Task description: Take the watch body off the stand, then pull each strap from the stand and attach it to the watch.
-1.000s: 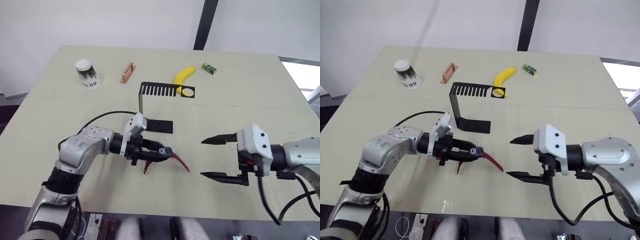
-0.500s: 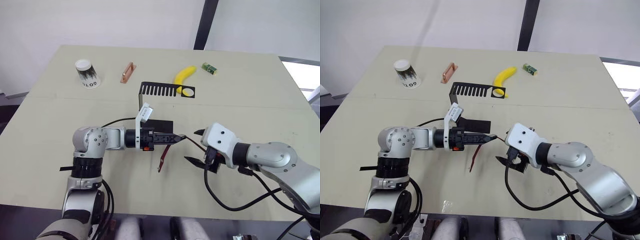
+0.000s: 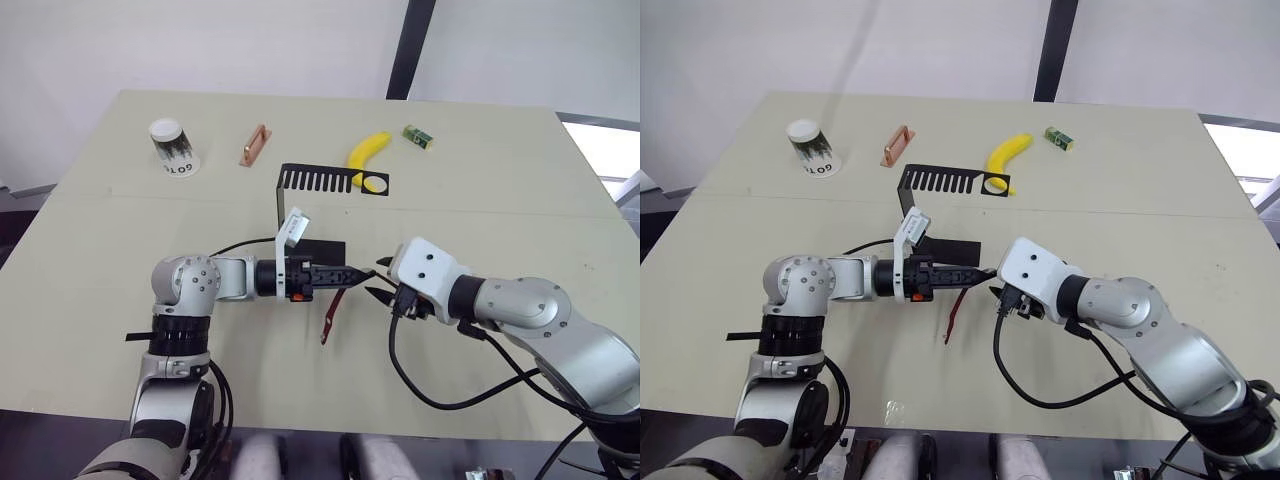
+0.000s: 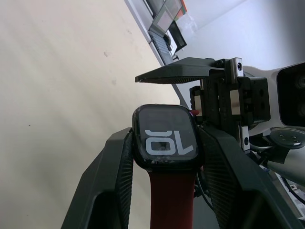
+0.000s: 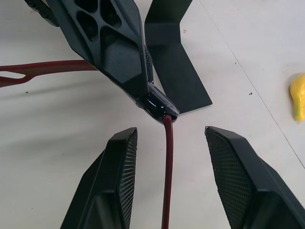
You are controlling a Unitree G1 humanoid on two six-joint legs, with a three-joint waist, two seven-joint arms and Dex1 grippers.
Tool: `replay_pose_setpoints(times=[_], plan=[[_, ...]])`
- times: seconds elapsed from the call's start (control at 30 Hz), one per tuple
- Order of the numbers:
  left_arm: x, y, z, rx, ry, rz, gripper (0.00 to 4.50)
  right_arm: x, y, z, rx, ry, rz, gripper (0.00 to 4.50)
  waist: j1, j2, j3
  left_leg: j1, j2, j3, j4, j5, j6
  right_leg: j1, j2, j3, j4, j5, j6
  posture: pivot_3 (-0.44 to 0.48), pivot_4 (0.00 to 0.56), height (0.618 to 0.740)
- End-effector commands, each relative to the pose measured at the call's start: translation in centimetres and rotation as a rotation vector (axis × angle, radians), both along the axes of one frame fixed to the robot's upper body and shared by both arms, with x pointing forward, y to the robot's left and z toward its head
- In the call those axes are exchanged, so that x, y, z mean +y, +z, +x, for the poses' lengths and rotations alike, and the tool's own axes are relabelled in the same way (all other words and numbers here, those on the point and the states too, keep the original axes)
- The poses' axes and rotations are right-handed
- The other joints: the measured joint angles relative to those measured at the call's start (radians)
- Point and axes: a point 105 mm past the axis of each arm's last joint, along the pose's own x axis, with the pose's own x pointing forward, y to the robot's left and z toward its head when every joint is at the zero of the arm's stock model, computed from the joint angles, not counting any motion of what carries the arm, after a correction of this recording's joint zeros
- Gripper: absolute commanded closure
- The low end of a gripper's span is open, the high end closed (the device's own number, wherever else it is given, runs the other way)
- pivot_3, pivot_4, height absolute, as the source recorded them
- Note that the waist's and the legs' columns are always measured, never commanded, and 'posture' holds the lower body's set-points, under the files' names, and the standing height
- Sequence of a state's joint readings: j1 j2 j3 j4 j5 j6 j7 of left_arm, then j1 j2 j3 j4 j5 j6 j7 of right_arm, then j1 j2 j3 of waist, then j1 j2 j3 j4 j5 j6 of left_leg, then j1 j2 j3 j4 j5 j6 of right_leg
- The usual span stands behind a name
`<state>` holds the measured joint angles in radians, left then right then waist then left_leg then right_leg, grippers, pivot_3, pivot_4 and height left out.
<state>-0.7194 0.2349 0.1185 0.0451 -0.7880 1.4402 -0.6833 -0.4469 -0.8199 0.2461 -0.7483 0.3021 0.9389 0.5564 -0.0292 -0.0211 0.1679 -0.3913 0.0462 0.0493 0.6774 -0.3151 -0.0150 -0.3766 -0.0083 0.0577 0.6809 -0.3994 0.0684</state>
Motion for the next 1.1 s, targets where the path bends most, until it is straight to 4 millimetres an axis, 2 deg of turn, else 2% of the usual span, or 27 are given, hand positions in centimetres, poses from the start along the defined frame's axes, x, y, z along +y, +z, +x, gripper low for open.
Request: replay_pose_setpoints(times=[0.03, 0.13, 0.17, 0.2, 0.23, 0.33, 1.1], plan=[[-0.33, 1.23, -0.27, -0.046, -0.021, -0.036, 2.89, 0.43, 1.03, -0.02, -0.053, 0.021, 0.005, 2.19, 0.0, 0.0, 0.0, 0.0, 0.0, 0.0, 0.0, 0.0, 0.0, 0.0, 0.0, 0.0, 0.0, 0.0, 0.0, 0.0, 0.15, 0.74], [-0.32, 1.23, -0.22, -0.049, -0.019, -0.037, 2.89, 0.51, 1.07, -0.01, -0.055, 0.023, 0.005, 2.19, 0.0, 0.0, 0.0, 0.0, 0.0, 0.0, 0.0, 0.0, 0.0, 0.0, 0.0, 0.0, 0.0, 0.0, 0.0, 0.0, 0.15, 0.74], [-0.31, 1.22, -0.23, -0.05, -0.018, -0.037, 2.89, 0.53, 1.03, -0.04, -0.054, 0.026, 0.003, 2.63, 0.0, 0.0, 0.0, 0.0, 0.0, 0.0, 0.0, 0.0, 0.0, 0.0, 0.0, 0.0, 0.0, 0.0, 0.0, 0.0, 0.15, 0.74], [-0.3, 1.21, -0.22, -0.051, -0.018, -0.037, 2.89, 0.52, 1.01, -0.05, -0.054, 0.027, 0.0, 2.72, 0.0, 0.0, 0.0, 0.0, 0.0, 0.0, 0.0, 0.0, 0.0, 0.0, 0.0, 0.0, 0.0, 0.0, 0.0, 0.0, 0.15, 0.74], [-0.3, 1.21, -0.22, -0.051, -0.018, -0.037, 2.89, 0.52, 0.99, -0.06, -0.054, 0.028, -0.002, 3.02, 0.0, 0.0, 0.0, 0.0, 0.0, 0.0, 0.0, 0.0, 0.0, 0.0, 0.0, 0.0, 0.0, 0.0, 0.0, 0.0, 0.15, 0.74], [-0.25, 1.19, -0.19, -0.053, -0.015, -0.036, 2.89, 0.54, 1.11, -0.05, -0.061, 0.029, -0.001, 4.43, 0.0, 0.0, 0.0, 0.0, 0.0, 0.0, 0.0, 0.0, 0.0, 0.0, 0.0, 0.0, 0.0, 0.0, 0.0, 0.0, 0.15, 0.74], [-0.88, 2.0, -0.6, -0.057, -0.044, -0.058, 2.89, 0.54, 1.04, 0.1, -0.115, 0.064, -0.074, 4.48, 0.0, 0.0, 0.0, 0.0, 0.0, 0.0, 0.0, 0.0, 0.0, 0.0, 0.0, 0.0, -0.001, 0.0, 0.0, 0.0, 0.15, 0.74]])
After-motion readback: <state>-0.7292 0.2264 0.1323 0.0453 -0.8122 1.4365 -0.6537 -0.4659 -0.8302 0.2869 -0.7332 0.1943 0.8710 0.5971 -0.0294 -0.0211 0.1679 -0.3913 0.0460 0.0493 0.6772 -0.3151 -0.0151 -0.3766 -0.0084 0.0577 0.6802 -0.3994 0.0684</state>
